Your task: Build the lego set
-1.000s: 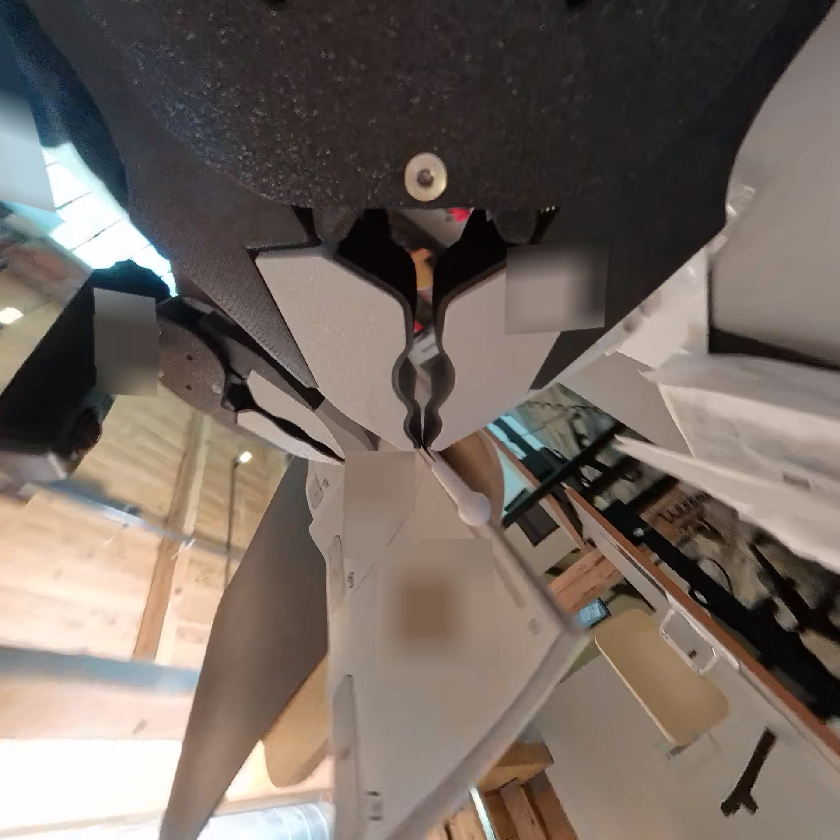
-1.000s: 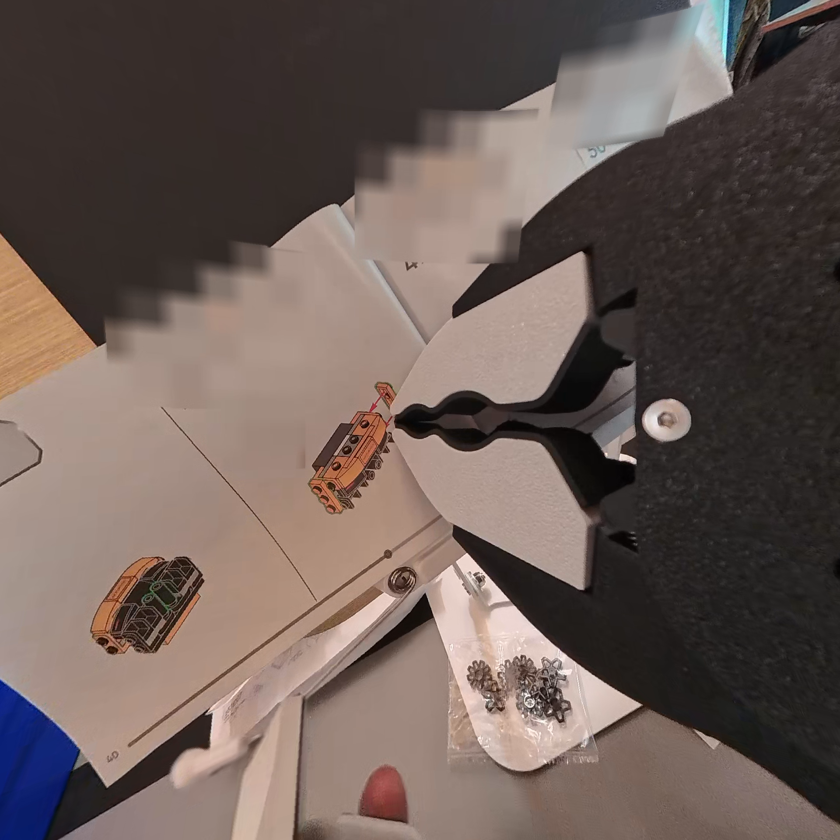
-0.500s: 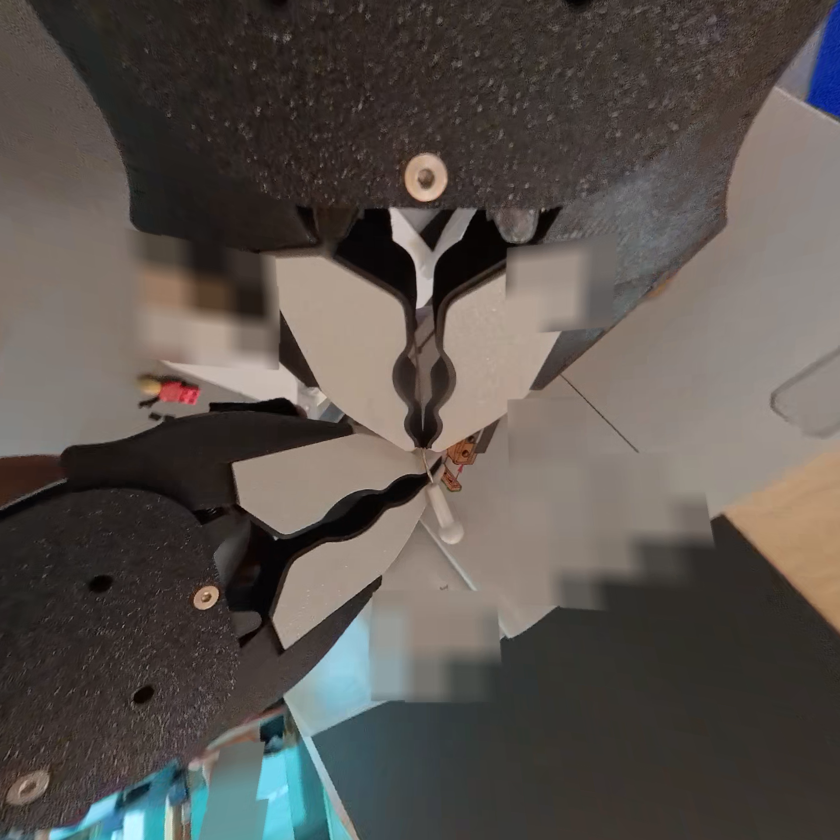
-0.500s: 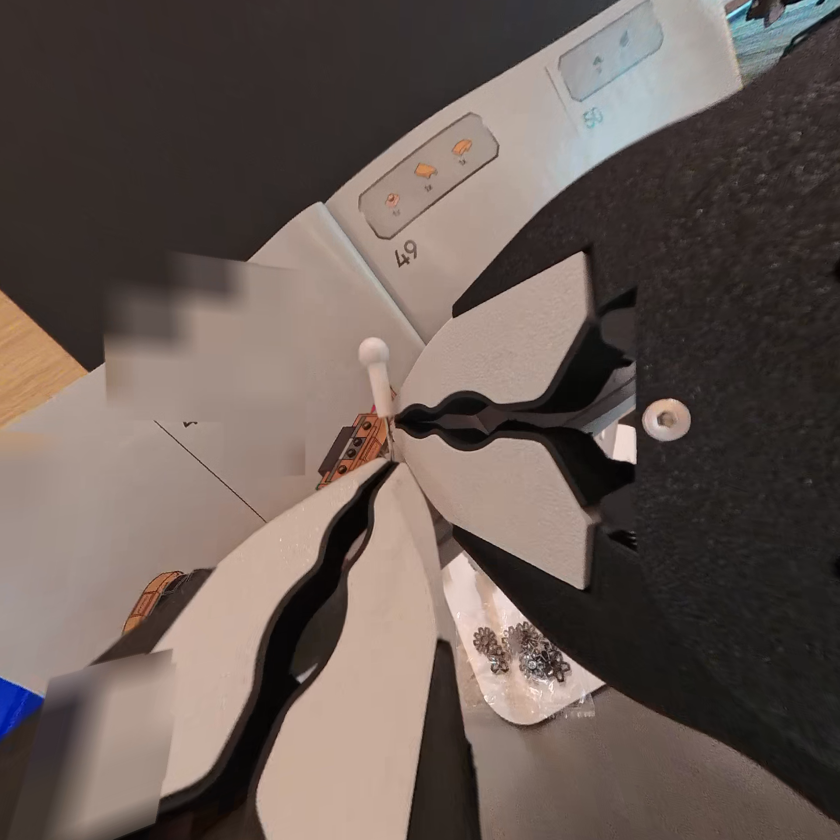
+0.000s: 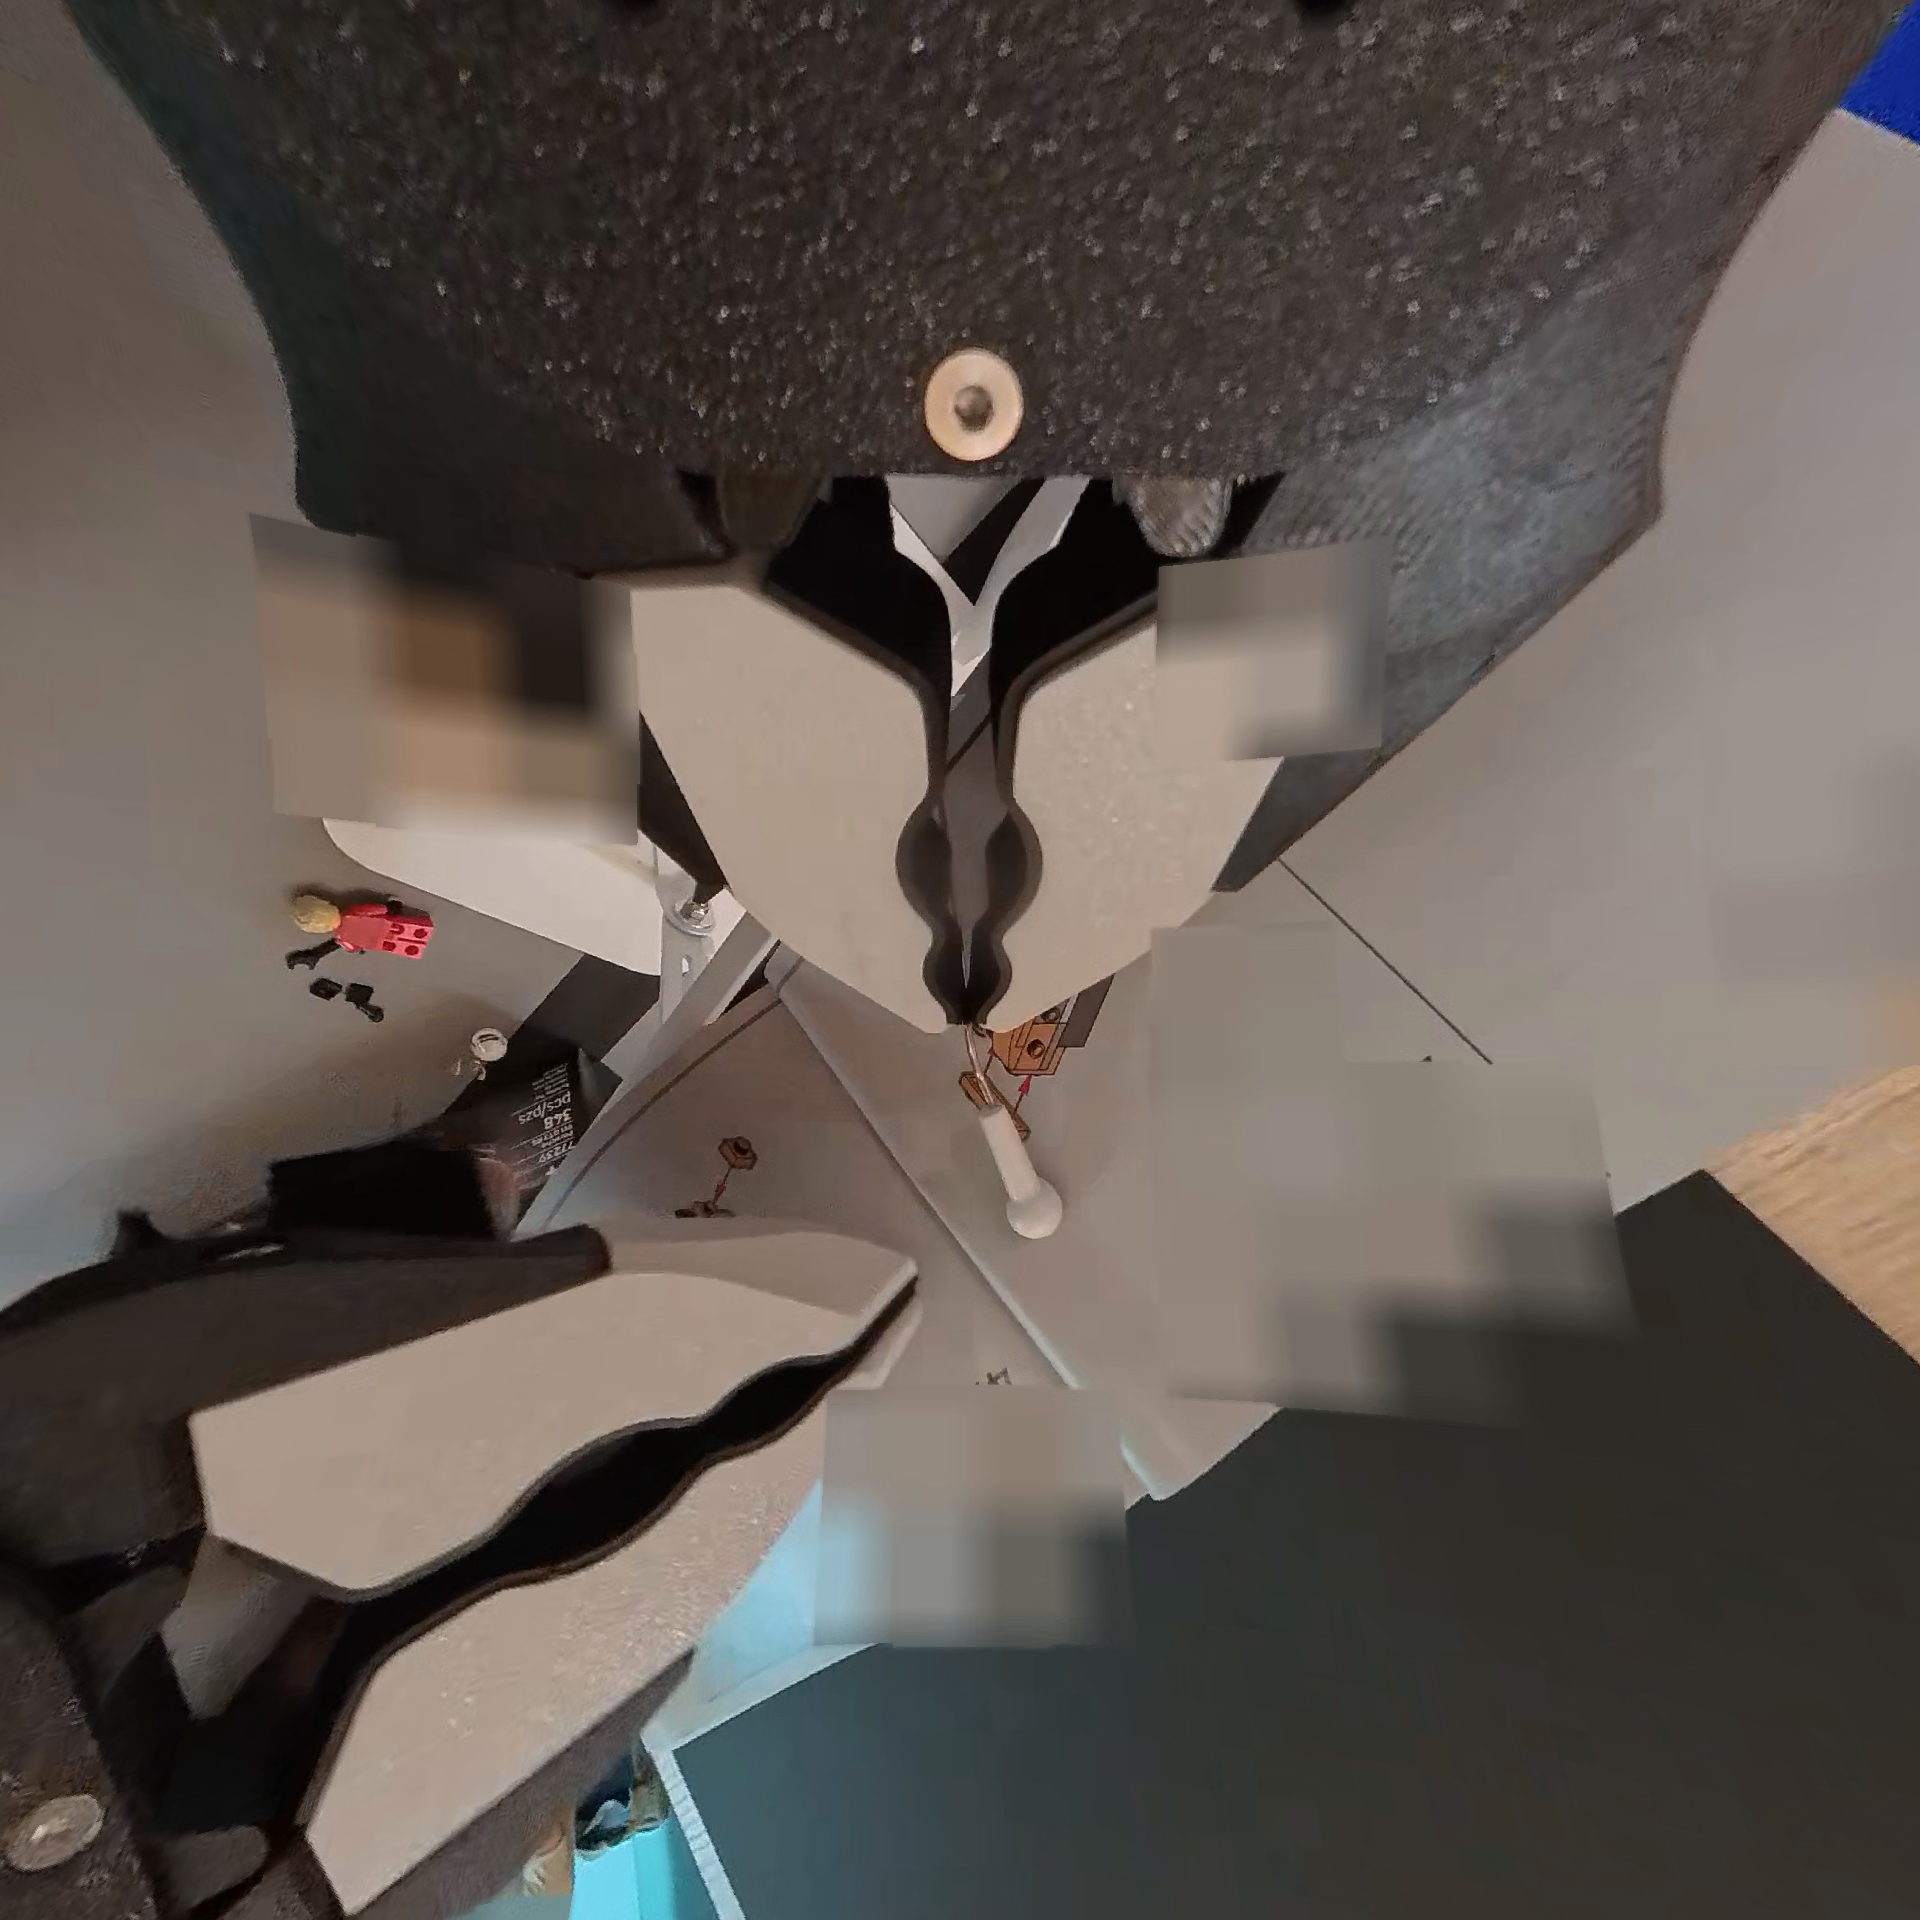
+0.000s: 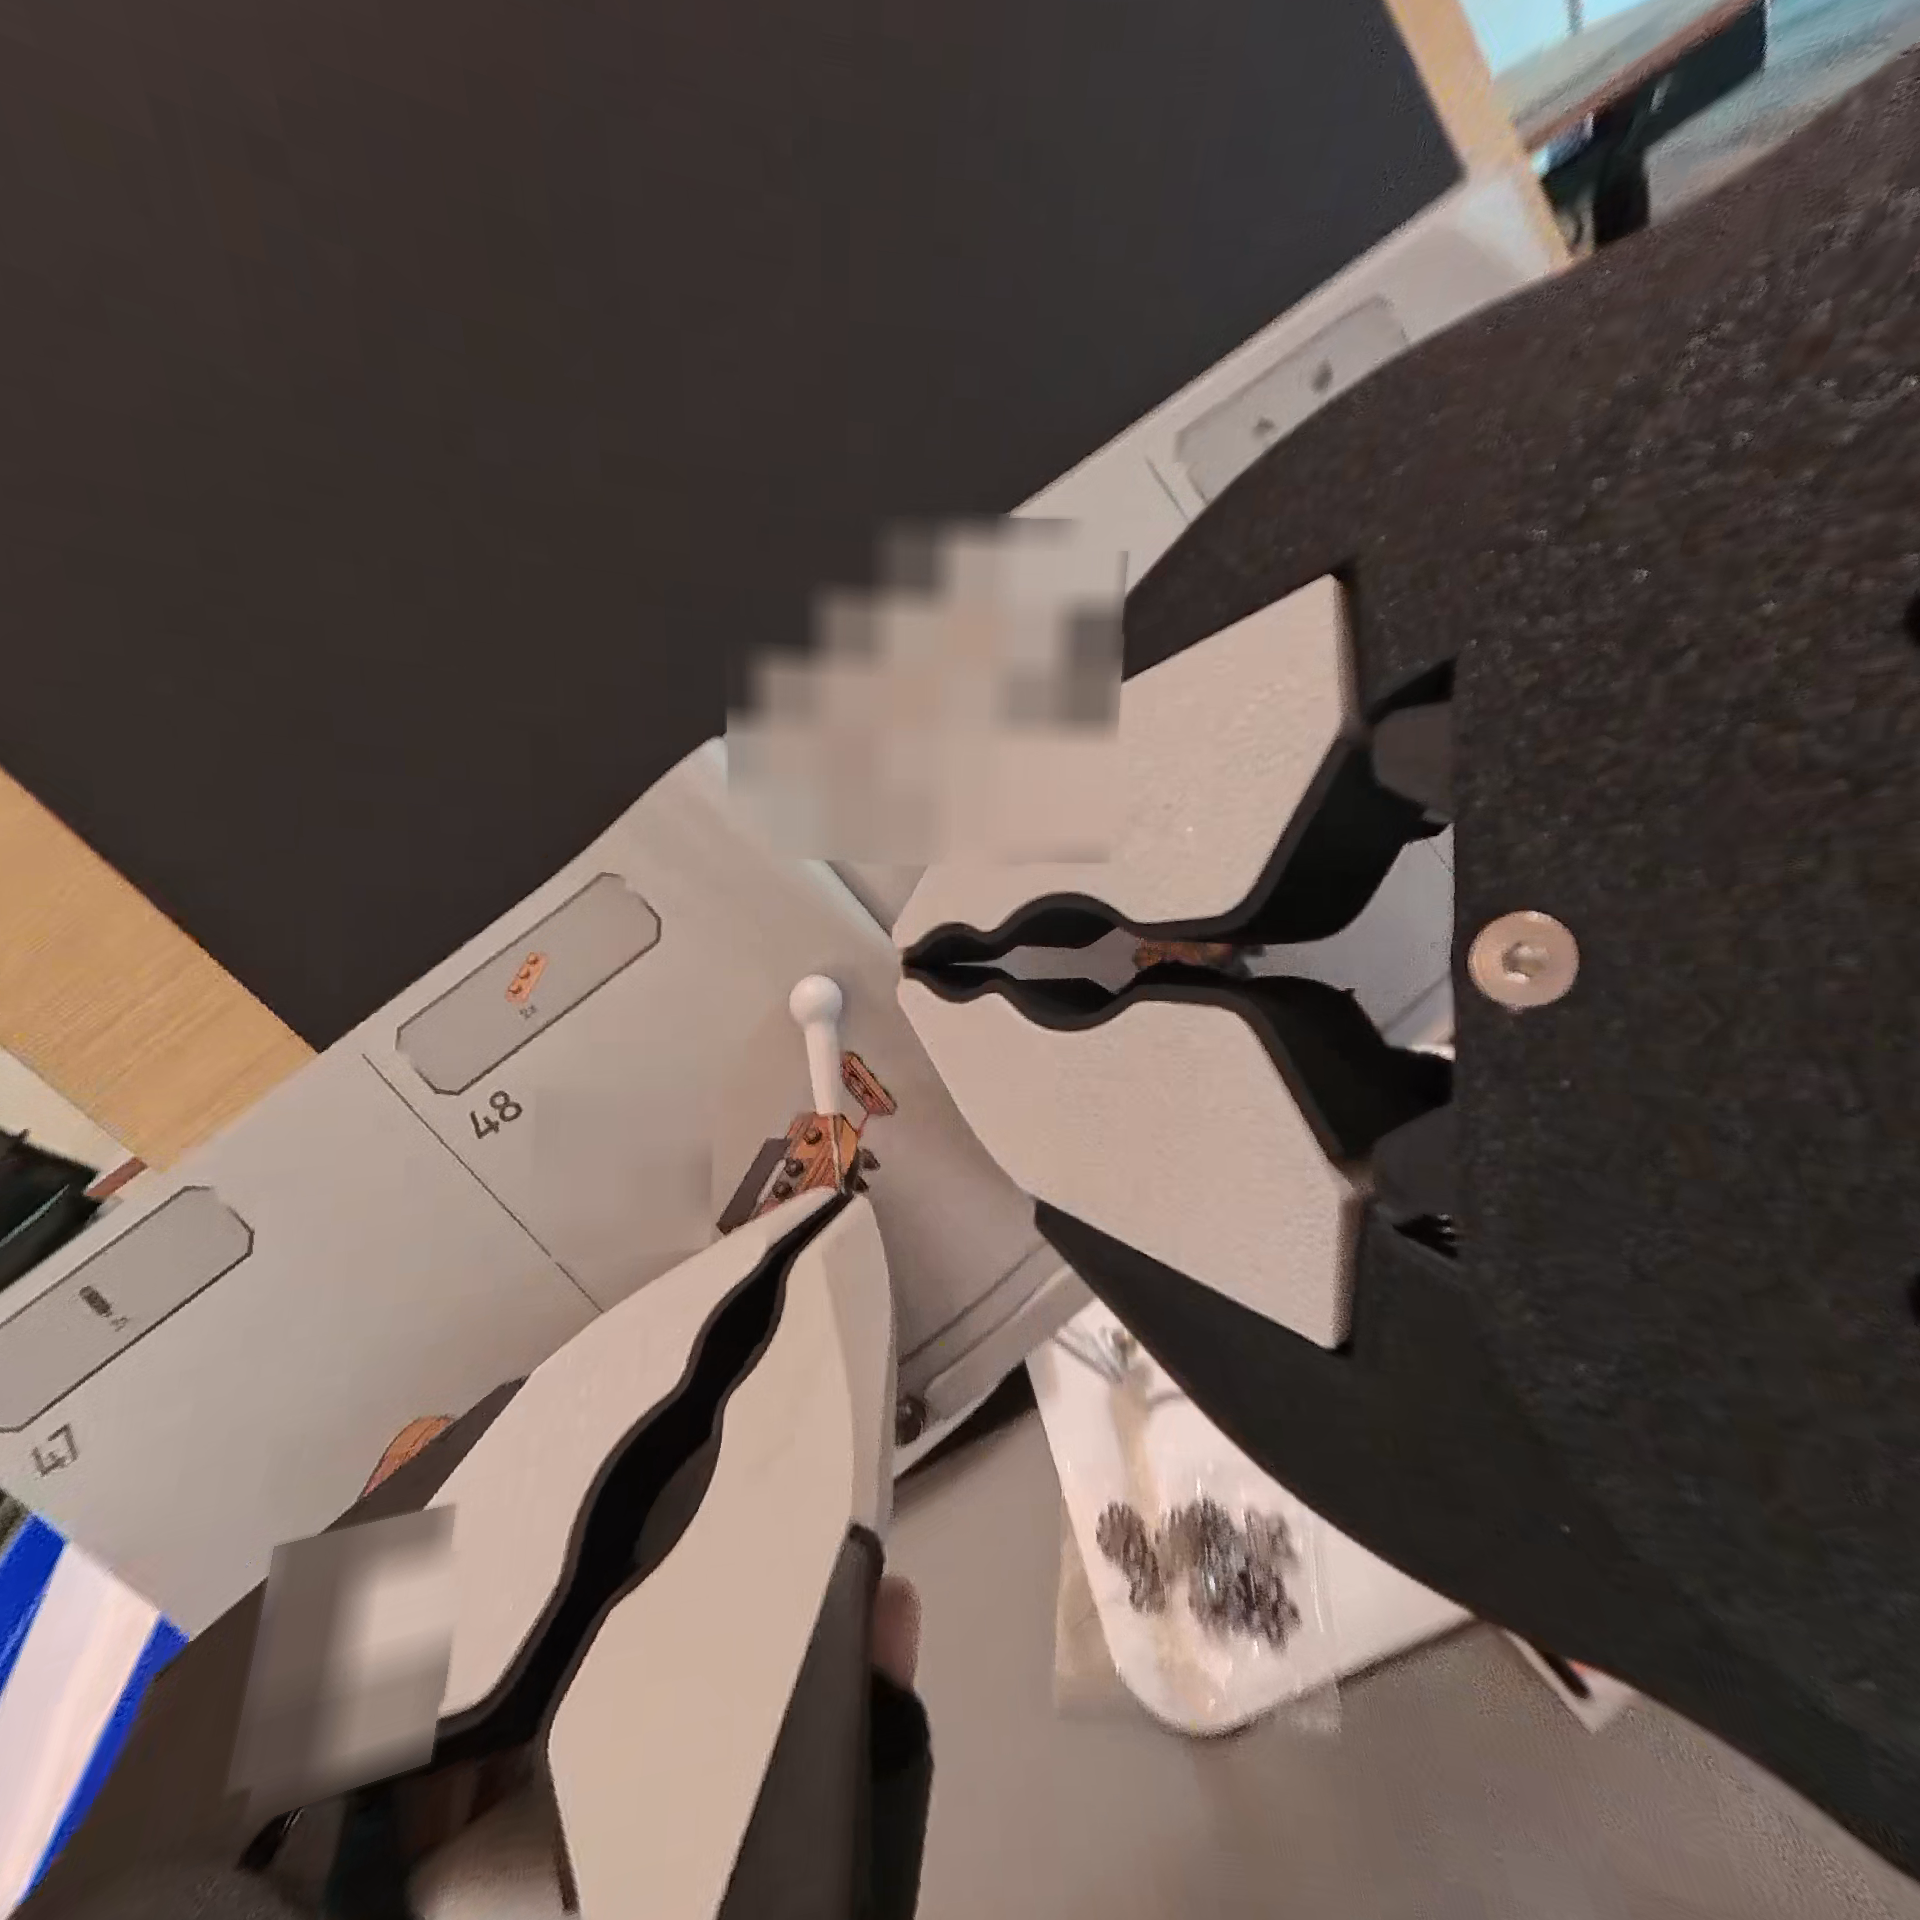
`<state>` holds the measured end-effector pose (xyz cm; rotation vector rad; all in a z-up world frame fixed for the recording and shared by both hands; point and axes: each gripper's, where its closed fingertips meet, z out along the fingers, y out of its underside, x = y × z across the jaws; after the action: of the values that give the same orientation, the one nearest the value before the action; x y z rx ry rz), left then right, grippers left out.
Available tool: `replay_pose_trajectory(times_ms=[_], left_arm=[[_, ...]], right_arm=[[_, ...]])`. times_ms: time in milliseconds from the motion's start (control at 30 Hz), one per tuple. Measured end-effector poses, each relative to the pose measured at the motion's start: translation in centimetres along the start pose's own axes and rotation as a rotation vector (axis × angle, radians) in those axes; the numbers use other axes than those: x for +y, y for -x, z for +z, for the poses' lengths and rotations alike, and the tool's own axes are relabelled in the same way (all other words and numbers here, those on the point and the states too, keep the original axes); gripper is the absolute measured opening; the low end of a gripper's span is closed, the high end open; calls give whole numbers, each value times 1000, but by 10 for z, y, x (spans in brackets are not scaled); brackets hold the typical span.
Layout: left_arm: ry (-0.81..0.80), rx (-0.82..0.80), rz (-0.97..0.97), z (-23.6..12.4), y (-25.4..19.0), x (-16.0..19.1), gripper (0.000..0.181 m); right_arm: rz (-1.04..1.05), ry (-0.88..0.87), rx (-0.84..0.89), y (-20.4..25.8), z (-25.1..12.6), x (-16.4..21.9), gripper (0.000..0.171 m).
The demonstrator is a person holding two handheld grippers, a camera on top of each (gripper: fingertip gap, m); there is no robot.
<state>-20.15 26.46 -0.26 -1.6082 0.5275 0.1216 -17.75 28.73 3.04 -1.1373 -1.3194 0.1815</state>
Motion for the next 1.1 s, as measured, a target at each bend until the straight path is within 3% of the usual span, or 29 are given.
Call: replay_pose_trajectory(times_ms=[33,233,400,567,733,1100], left_arm=[[-1,-5,2,0,0,0,1],[3,-31,12,-2,2,0,1],[26,-48,65,-4,4,0,1],[31,-55,252,1,-5,0,1],[66,-23,313,2,-4,1,1],[104,-25,307,4,-3,2,2]], right_arm=[[-26,0,19,-4,3,-3,0],[-3,49,55,-14,18,-10,0],[-41,97,-31,17,15,11,0],[58,147,-188,50,14,26,0],[83,189,-287,58,8,35,0],[-10,374,-337,18,-28,87,0]])
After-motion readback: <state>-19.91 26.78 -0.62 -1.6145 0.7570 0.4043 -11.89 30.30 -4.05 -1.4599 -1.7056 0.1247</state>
